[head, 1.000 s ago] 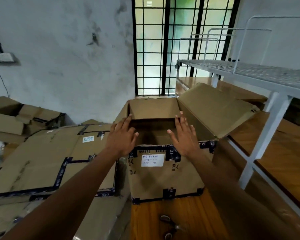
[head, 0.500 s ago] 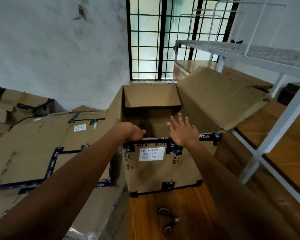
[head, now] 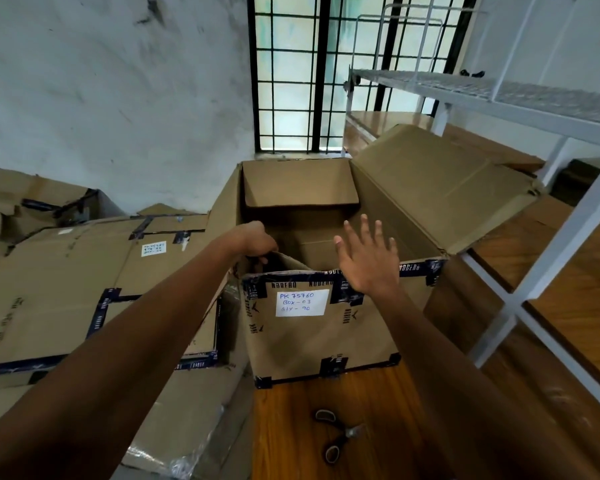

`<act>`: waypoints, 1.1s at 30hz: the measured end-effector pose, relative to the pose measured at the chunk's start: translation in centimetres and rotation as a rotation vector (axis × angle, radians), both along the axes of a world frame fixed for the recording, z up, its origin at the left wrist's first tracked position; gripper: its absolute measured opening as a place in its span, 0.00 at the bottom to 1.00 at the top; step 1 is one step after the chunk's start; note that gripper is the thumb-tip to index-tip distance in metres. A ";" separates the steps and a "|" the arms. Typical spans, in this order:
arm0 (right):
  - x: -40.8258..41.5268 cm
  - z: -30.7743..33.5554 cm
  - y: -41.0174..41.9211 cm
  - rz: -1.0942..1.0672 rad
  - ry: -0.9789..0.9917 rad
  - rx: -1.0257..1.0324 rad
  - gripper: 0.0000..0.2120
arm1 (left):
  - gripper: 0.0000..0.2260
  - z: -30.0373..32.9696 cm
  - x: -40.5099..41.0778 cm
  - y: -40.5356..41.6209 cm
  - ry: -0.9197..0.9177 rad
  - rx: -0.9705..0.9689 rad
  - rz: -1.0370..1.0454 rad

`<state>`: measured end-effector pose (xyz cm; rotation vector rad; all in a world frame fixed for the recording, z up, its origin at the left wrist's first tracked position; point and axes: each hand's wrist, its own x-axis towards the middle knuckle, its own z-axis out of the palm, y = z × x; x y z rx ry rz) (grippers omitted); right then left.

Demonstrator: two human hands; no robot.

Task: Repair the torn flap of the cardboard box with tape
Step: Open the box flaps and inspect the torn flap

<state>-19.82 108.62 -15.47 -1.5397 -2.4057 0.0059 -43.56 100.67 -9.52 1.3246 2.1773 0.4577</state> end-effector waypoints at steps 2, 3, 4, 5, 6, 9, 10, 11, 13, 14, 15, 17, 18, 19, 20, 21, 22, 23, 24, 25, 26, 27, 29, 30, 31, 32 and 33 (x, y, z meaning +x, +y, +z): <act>0.1 0.0 -0.4 -0.004 0.012 0.030 0.33 | 0.10 -0.3 -0.3 -0.1 -0.032 0.075 0.041; 0.2 0.0 -0.6 -0.005 0.017 0.041 0.34 | 0.12 -0.4 -0.4 -0.2 -0.027 0.125 0.060; 0.2 0.0 -0.8 -0.006 0.023 0.051 0.34 | 0.13 -0.3 -0.4 -0.4 -0.020 0.182 0.078; 0.3 0.0 -1.0 -0.010 0.028 0.061 0.34 | 0.13 -0.2 -0.4 -0.6 -0.025 0.230 0.097; 0.4 -0.1 -1.1 -0.017 0.031 0.074 0.35 | 0.14 0.0 -0.3 -0.9 -0.051 0.281 0.107; 0.7 -0.5 -1.5 -0.036 0.046 0.121 0.36 | 0.19 0.9 0.4 -2.0 -0.140 0.396 0.140; 0.8 -0.7 -1.7 -0.034 0.058 0.131 0.35 | 0.22 1.1 0.6 -2.4 -0.176 0.426 0.155; 1.0 -1.0 -1.8 -0.026 0.075 0.137 0.34 | 0.22 1.2 0.7 -2.7 -0.218 0.453 0.175; 1.4 -1.6 -2.1 0.001 0.115 0.150 0.31 | 0.18 1.0 0.9 -3.2 -0.304 0.482 0.210; 1.6 -1.9 -2.2 0.017 0.133 0.158 0.30 | 0.17 0.8 0.9 -3.4 -0.353 0.486 0.217; 1.9 -2.2 -2.4 0.029 0.151 0.163 0.30 | 0.17 0.5 0.8 -3.7 -0.415 0.481 0.220; 2.6 -2.9 -2.6 0.045 0.173 0.167 0.30 | 0.16 0.1 0.8 -4.6 -0.585 0.464 0.218; 2.9 -3.3 -2.7 0.050 0.167 0.174 0.30 | 0.15 -0.1 0.7 -5.1 -0.661 0.453 0.211; 3.2 -3.6 -2.9 0.053 0.147 0.186 0.30 | 0.15 -0.3 0.5 -5.5 -0.720 0.444 0.201; 3.6 -4.0 -3.1 0.056 0.124 0.197 0.30 | 0.14 -0.3 0.3 -5.9 -0.759 0.439 0.181; 3.9 -4.2 -3.3 0.057 0.108 0.204 0.30 | 0.12 -0.4 0.1 -6.1 -0.784 0.440 0.156; 4.0 -4.3 -3.5 0.057 0.102 0.209 0.30 | 0.12 -0.4 0.0 -6.4 -0.787 0.443 0.126; 4.2 -4.5 -3.7 0.055 0.098 0.212 0.31 | 0.12 -0.4 -0.1 -6.7 -0.785 0.448 0.103; 4.3 -4.5 -4.0 0.052 0.091 0.217 0.33 | 0.13 -0.4 -0.1 -7.0 -0.776 0.450 0.083; 4.4 -4.6 -4.3 0.045 0.083 0.217 0.34 | 0.14 -0.4 -0.1 -7.3 -0.774 0.456 0.063; 4.5 -4.8 -4.7 0.037 0.072 0.218 0.36 | 0.15 -0.5 -0.1 -7.7 -0.774 0.460 0.041; 4.6 -5.0 -4.9 0.029 0.061 0.216 0.37 | 0.16 -0.6 -0.1 -7.8 -0.784 0.467 0.018; 4.7 -5.5 -5.6 0.007 0.039 0.208 0.40 | 0.15 -1.0 -0.4 -8.1 -0.793 0.476 -0.008; 4.7 -5.8 -5.9 -0.009 0.026 0.202 0.41 | 0.14 -1.2 -0.5 -8.2 -0.792 0.477 -0.013; 4.7 -6.1 -6.1 -0.025 0.013 0.196 0.43 | 0.13 -1.5 -0.5 -8.2 -0.788 0.481 -0.009; 4.6 -6.4 -6.4 -0.037 0.005 0.188 0.44 | 0.12 -1.6 -0.4 -8.3 -0.782 0.487 -0.001; 4.4 -6.6 -6.7 -0.047 0.000 0.176 0.45 | 0.11 -1.8 -0.3 -8.3 -0.774 0.495 0.010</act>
